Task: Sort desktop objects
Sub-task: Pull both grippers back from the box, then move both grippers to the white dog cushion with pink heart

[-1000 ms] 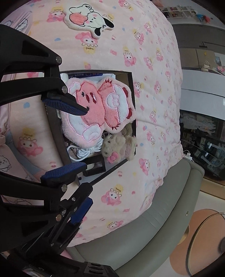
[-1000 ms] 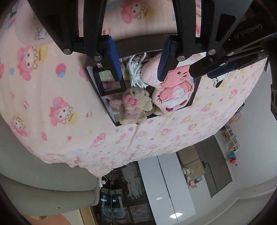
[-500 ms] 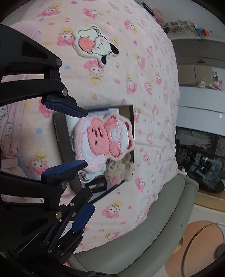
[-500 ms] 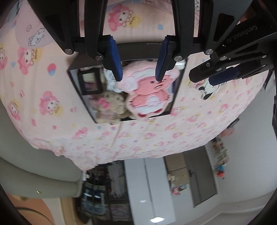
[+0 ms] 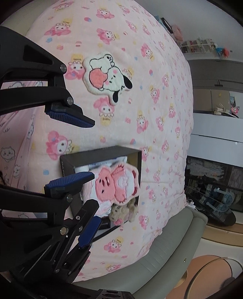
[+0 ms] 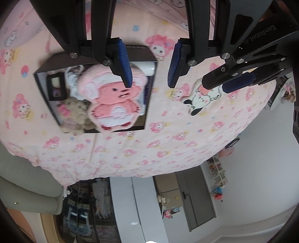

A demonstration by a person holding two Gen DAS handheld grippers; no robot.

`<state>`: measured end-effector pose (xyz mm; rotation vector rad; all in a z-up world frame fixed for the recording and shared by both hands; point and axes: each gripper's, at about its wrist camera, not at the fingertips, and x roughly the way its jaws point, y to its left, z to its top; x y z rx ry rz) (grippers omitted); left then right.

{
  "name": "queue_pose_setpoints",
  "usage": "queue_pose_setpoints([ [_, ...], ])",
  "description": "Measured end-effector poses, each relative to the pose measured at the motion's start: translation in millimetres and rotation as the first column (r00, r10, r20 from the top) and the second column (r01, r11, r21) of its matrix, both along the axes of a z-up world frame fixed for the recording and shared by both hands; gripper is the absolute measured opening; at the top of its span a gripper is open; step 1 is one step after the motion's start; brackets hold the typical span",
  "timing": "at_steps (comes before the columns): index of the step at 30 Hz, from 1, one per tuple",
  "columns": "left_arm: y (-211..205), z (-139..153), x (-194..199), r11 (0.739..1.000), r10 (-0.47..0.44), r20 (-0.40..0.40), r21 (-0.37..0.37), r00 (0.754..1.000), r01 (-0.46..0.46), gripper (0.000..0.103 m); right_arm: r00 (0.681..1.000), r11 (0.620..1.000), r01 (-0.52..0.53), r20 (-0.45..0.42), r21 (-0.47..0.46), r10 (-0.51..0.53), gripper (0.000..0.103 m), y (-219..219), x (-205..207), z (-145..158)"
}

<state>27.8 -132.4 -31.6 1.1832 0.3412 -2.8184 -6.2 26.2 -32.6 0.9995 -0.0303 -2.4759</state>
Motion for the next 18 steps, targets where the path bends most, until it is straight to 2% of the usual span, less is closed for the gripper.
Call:
queue_pose_setpoints([
  [8, -60, -26, -6, 0.994, 0.089, 0.055, 0.054, 0.995, -0.092, 0.049, 0.994, 0.996, -0.087, 0.064, 0.029, 0.085, 0.036, -57, -19, -18],
  [13, -106, -54, -15, 0.981, 0.151, 0.116, 0.103, 0.982, -0.163, 0.05, 0.979, 0.989, -0.147, 0.143, 0.016, 0.144, 0.036, -104, -40, -44],
  [15, -128, -69, -20, 0.972, 0.176, 0.143, 0.132, 0.974, -0.195, 0.052, 0.97, 0.987, -0.162, 0.185, 0.009, 0.157, 0.036, -123, -50, -59],
  [17, -149, -84, -29, 0.958, 0.202, 0.19, 0.164, 0.961, -0.234, 0.053, 0.97, 0.992, -0.129, 0.205, -0.013, 0.129, 0.036, -138, -60, -74],
  [18, -163, -95, -33, 0.945, 0.232, 0.227, 0.176, 0.946, -0.274, 0.053, 0.971, 0.994, -0.111, 0.211, -0.017, 0.112, 0.036, -145, -65, -82],
])
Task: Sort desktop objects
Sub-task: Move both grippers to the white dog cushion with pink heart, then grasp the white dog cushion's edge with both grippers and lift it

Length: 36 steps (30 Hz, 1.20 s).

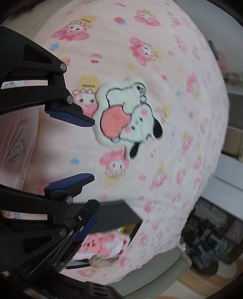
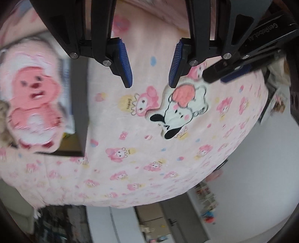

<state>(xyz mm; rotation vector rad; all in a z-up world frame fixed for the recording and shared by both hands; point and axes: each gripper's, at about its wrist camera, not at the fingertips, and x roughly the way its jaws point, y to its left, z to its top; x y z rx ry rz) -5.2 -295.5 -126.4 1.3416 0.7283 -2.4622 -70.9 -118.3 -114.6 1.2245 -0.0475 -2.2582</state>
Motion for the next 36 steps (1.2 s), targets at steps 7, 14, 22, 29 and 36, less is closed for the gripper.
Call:
queue_pose_setpoints([
  [7, -69, -56, -16, 0.988, 0.137, 0.131, 0.05, 0.982, -0.144, 0.054, 0.97, 0.998, -0.069, 0.233, -0.015, 0.07, 0.036, -61, -30, -68],
  [14, -103, -98, -29, 0.969, 0.162, 0.169, 0.157, 0.972, -0.188, 0.055, 0.923, 0.995, -0.056, 0.377, -0.082, 0.082, 0.049, -92, -50, -114],
  [22, -69, -80, -18, 0.974, 0.046, 0.152, 0.212, 0.987, -0.078, 0.015, 0.947, 0.994, -0.051, 0.311, -0.096, 0.078, 0.019, -76, -41, -95],
  [29, -24, -62, 1, 0.946, -0.052, 0.122, 0.323, 0.991, 0.01, 0.024, 0.964, 0.996, 0.01, 0.267, -0.087, 0.014, 0.017, -20, -32, -72],
  [36, -49, -62, 1, 0.983, 0.003, 0.143, 0.182, 0.99, -0.029, 0.046, 0.949, 0.996, 0.065, 0.312, -0.055, -0.045, 0.022, 0, -27, -81],
])
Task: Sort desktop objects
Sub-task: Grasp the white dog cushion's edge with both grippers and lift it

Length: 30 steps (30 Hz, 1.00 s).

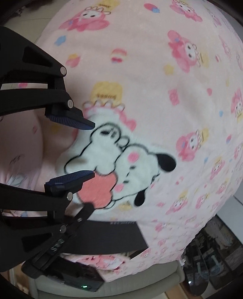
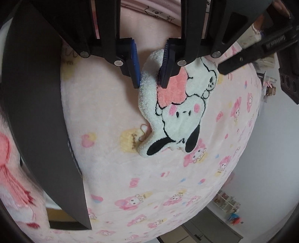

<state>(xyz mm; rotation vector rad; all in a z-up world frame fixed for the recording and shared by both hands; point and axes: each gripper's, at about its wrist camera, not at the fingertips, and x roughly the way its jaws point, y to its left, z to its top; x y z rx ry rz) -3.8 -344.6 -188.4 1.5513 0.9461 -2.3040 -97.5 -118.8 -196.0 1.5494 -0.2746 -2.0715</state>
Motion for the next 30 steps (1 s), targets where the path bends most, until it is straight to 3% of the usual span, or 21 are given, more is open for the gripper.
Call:
queue_pose_setpoints([
  [1, -6, -3, -3, 1.0, 0.012, 0.006, -0.005, 1.0, -0.012, 0.046, 1.0, 1.0, -0.003, 0.003, 0.001, 0.003, 0.024, -1, 2, -2],
  [3, -21, -8, -9, 1.0, 0.026, 0.003, -0.016, 1.0, -0.026, 0.049, 1.0, 1.0, -0.007, 0.02, 0.001, 0.007, 0.042, -2, 4, -11],
  [4, -29, -13, -15, 1.0, 0.031, -0.016, 0.004, 0.999, -0.031, 0.054, 0.999, 1.0, -0.007, 0.038, -0.006, 0.007, 0.044, 1, 5, -16],
  [7, -49, -36, -31, 0.984, 0.091, 0.0, 0.153, 0.996, -0.09, 0.053, 0.994, 1.0, -0.008, 0.111, -0.001, 0.008, 0.045, -11, 4, -43],
  [9, -48, -40, -38, 0.979, 0.06, 0.008, 0.195, 0.998, -0.06, 0.044, 0.997, 1.0, -0.018, 0.079, 0.018, 0.016, 0.039, -16, 4, -39],
  [12, -26, -34, -38, 0.991, -0.029, 0.045, 0.131, 0.999, 0.023, 0.028, 0.999, 0.999, -0.033, 0.027, 0.02, 0.033, 0.023, -14, 8, -21],
  [16, -17, -24, -19, 0.992, 0.004, 0.065, 0.126, 0.998, -0.012, 0.018, 0.999, 0.998, -0.035, -0.022, 0.047, 0.036, 0.02, -5, 11, -3],
  [20, -5, -15, -12, 0.989, -0.055, 0.055, 0.139, 0.997, 0.047, 0.019, 0.999, 1.0, -0.01, -0.045, 0.011, 0.01, 0.021, 10, 7, 12],
  [22, -9, -18, -18, 0.991, -0.051, 0.07, 0.13, 0.996, 0.042, 0.035, 0.999, 1.0, -0.021, -0.043, 0.012, 0.022, 0.028, 7, 3, 12],
  [24, -18, -25, -25, 0.991, -0.026, 0.067, 0.135, 0.997, 0.017, 0.041, 0.999, 0.998, -0.042, -0.022, 0.047, 0.043, 0.042, -5, -2, 4],
  [27, -36, -48, -45, 0.962, -0.018, 0.033, 0.275, 0.999, 0.008, 0.048, 0.998, 0.994, -0.052, 0.031, 0.098, 0.049, 0.045, -11, -9, -21],
  [30, -44, -68, -54, 0.938, 0.023, 0.076, 0.343, 0.997, -0.047, 0.042, 0.998, 0.995, -0.054, 0.046, 0.089, 0.05, 0.046, -11, -13, -37],
])
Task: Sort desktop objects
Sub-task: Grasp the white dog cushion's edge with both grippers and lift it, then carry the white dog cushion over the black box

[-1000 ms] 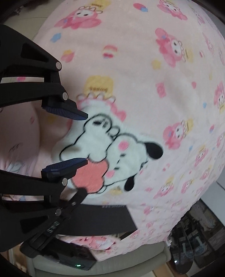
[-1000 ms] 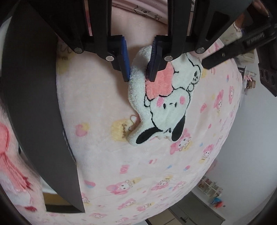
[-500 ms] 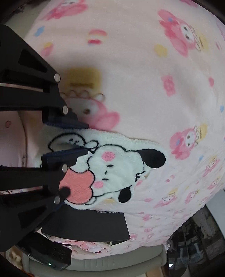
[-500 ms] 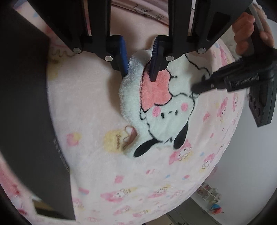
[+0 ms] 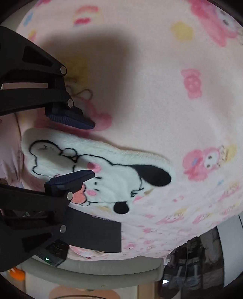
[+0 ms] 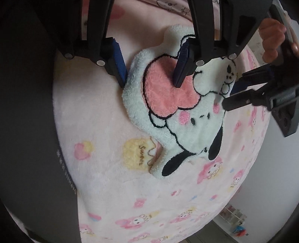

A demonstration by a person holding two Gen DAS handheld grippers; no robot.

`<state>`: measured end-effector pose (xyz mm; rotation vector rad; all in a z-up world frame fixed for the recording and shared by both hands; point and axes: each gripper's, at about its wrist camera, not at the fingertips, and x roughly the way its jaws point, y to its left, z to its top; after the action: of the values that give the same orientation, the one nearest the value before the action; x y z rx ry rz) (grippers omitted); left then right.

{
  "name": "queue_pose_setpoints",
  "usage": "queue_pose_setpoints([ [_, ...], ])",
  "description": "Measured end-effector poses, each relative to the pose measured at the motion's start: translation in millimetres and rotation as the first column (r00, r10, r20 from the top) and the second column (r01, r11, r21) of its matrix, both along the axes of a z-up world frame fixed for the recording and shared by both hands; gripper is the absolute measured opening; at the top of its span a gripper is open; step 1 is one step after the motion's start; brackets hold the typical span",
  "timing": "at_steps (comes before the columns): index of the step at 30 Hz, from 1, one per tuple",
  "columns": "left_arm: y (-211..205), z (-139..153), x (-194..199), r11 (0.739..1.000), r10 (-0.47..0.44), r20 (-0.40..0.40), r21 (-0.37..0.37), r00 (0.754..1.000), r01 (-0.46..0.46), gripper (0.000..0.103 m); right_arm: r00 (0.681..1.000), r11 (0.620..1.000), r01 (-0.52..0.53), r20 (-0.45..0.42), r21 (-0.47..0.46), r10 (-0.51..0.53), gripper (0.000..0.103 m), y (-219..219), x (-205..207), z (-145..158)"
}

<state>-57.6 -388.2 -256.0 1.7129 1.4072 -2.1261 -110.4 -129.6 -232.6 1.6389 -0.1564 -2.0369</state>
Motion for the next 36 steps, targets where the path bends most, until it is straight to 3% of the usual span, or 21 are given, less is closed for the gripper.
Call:
queue_pose_setpoints([
  [1, 4, 1, -2, 1.0, -0.011, -0.001, -0.012, 1.0, 0.011, 0.032, 1.0, 1.0, -0.01, -0.005, -0.002, 0.01, 0.045, -1, 0, 1],
  [3, 16, 9, -1, 0.997, -0.034, -0.003, -0.063, 0.999, 0.034, 0.02, 0.999, 0.999, -0.043, -0.026, -0.018, 0.043, 0.025, -3, 2, 10],
  [4, 21, 14, 1, 0.996, -0.036, -0.008, -0.088, 0.999, 0.035, 0.013, 0.998, 0.998, -0.061, -0.031, -0.007, 0.061, 0.022, -5, 3, 12],
  [6, 28, 30, 8, 0.992, -0.017, -0.037, -0.124, 0.999, 0.012, 0.011, 0.996, 0.997, -0.08, -0.045, 0.001, 0.08, 0.016, -6, 6, 22],
  [14, 80, 110, 42, 0.963, -0.135, -0.168, -0.253, 0.976, 0.09, 0.01, 0.983, 0.991, -0.092, -0.165, -0.096, 0.076, 0.014, 22, 36, 90],
  [20, 142, 169, 42, 0.943, -0.262, -0.299, -0.281, 0.917, 0.178, 0.01, 0.95, 0.988, -0.121, -0.301, -0.091, 0.088, 0.014, 65, 48, 143],
  [25, 192, 188, 28, 0.924, -0.324, -0.335, -0.312, 0.885, 0.22, 0.01, 0.942, 0.992, -0.067, -0.334, -0.11, 0.027, 0.014, 122, 44, 163],
  [29, 232, 198, 6, 0.929, -0.33, -0.357, -0.285, 0.874, 0.234, 0.01, 0.928, 0.992, -0.045, -0.373, -0.115, -0.001, 0.014, 156, 36, 172],
  [32, 266, 211, -8, 0.91, -0.368, -0.361, -0.331, 0.857, 0.251, 0.01, 0.919, 0.99, -0.017, -0.392, -0.142, -0.041, 0.014, 185, 25, 182],
  [36, 303, 213, -35, 0.899, -0.403, -0.371, -0.333, 0.837, 0.285, 0.01, 0.904, 0.987, 0.038, -0.415, -0.155, -0.101, 0.014, 225, 7, 190],
])
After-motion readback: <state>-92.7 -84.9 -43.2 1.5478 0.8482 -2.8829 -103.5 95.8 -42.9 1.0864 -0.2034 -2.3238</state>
